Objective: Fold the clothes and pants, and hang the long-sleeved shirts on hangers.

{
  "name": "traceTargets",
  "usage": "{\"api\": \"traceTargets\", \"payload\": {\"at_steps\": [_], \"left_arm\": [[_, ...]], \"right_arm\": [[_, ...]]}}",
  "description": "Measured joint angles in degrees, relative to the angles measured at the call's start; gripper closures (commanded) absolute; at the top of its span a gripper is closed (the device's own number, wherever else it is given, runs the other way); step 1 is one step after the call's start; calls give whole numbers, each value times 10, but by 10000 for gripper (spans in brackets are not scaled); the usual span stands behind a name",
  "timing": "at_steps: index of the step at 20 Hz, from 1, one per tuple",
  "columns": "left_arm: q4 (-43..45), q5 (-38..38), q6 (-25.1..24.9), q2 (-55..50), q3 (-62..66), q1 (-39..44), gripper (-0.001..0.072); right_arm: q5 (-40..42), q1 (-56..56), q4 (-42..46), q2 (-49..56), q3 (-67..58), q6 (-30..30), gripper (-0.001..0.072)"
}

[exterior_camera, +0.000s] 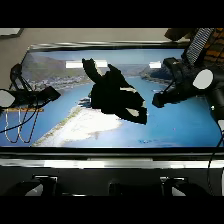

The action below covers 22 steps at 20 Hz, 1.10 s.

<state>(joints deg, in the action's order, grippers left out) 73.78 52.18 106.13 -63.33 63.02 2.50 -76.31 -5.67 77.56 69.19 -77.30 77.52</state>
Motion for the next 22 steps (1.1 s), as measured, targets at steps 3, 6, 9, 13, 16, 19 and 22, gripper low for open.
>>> {"api": "traceTargets", "payload": {"at_steps": [3,6,9,13,16,19,22], "left_arm": [[-47,-30,-8,-39,0,-8,81],[-74,-47,-14,-71,0,-11,82],[-88,-59,-19,-91,0,-12,81],[-94,-74,-21,-104,0,-13,81],[-96,-82,-22,-107,0,-13,82],[-97,-85,-22,-108,0,-13,82],[-97,-87,-22,-108,0,-13,82]], "right_arm": [[2,0,-12,1,46,60,48],[55,0,-83,1,155,102,36],[160,0,-193,3,263,127,26],[273,0,-296,30,338,142,25],[335,-1,-337,54,356,138,23],[395,-1,-387,73,362,120,31],[436,-1,-454,93,364,80,392]]}}
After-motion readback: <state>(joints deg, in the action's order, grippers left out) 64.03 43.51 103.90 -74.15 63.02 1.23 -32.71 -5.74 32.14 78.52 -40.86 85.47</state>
